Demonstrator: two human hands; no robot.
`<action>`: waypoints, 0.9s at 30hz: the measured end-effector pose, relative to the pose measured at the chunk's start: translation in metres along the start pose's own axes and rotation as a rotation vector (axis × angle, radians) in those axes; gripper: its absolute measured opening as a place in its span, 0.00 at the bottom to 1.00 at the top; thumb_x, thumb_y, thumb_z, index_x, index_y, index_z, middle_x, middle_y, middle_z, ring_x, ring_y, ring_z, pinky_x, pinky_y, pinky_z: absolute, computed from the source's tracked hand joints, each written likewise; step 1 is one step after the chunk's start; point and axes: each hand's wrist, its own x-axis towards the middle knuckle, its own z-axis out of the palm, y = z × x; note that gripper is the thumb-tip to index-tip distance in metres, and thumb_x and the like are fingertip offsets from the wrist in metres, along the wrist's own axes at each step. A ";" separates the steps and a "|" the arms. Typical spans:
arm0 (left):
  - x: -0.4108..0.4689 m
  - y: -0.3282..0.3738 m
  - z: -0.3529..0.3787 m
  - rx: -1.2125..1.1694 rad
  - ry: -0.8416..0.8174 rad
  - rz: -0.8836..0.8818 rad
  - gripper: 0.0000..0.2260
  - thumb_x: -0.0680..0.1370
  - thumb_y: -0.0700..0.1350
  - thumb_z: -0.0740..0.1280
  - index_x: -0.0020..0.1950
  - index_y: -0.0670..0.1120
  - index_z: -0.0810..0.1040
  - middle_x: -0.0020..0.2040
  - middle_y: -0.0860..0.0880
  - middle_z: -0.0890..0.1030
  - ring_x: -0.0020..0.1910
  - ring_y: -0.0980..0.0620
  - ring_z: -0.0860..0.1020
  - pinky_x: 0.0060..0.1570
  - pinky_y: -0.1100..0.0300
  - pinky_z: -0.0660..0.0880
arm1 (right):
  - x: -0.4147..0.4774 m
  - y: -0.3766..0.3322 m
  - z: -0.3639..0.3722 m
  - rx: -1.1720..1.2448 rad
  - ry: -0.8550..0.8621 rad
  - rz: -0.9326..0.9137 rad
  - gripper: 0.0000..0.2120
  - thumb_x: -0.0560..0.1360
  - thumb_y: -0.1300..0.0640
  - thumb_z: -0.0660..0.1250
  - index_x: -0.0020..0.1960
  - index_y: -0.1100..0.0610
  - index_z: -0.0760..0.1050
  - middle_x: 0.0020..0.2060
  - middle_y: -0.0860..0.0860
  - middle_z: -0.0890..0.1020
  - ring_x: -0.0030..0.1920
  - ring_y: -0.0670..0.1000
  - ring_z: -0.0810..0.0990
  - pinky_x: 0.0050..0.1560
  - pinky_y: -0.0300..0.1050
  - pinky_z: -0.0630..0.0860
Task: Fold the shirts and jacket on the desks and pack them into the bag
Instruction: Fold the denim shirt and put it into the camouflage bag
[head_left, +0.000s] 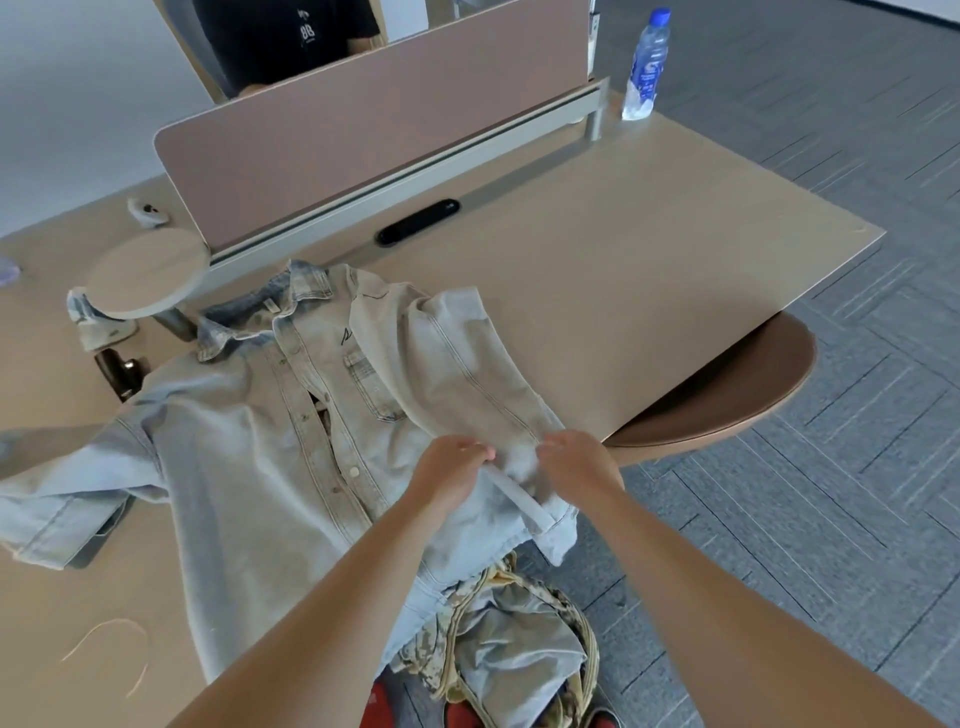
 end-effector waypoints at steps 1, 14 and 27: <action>0.000 0.001 -0.002 -0.042 0.024 0.027 0.08 0.79 0.46 0.67 0.45 0.48 0.85 0.37 0.50 0.82 0.33 0.52 0.71 0.31 0.62 0.65 | 0.000 -0.003 -0.001 0.052 0.021 -0.024 0.11 0.78 0.56 0.56 0.40 0.54 0.74 0.35 0.48 0.76 0.33 0.51 0.73 0.35 0.44 0.68; 0.003 -0.020 -0.016 0.663 -0.243 0.142 0.16 0.81 0.31 0.59 0.66 0.42 0.75 0.57 0.45 0.81 0.51 0.48 0.81 0.54 0.51 0.80 | 0.000 -0.006 0.002 0.050 -0.175 0.135 0.14 0.82 0.63 0.54 0.64 0.64 0.72 0.56 0.57 0.76 0.55 0.57 0.76 0.46 0.44 0.69; -0.038 0.027 -0.070 -0.158 0.061 0.146 0.08 0.80 0.44 0.61 0.51 0.47 0.80 0.49 0.43 0.84 0.45 0.49 0.81 0.46 0.51 0.78 | -0.059 -0.099 -0.024 0.107 0.029 -0.096 0.22 0.80 0.54 0.63 0.73 0.53 0.68 0.67 0.49 0.75 0.49 0.49 0.79 0.45 0.45 0.74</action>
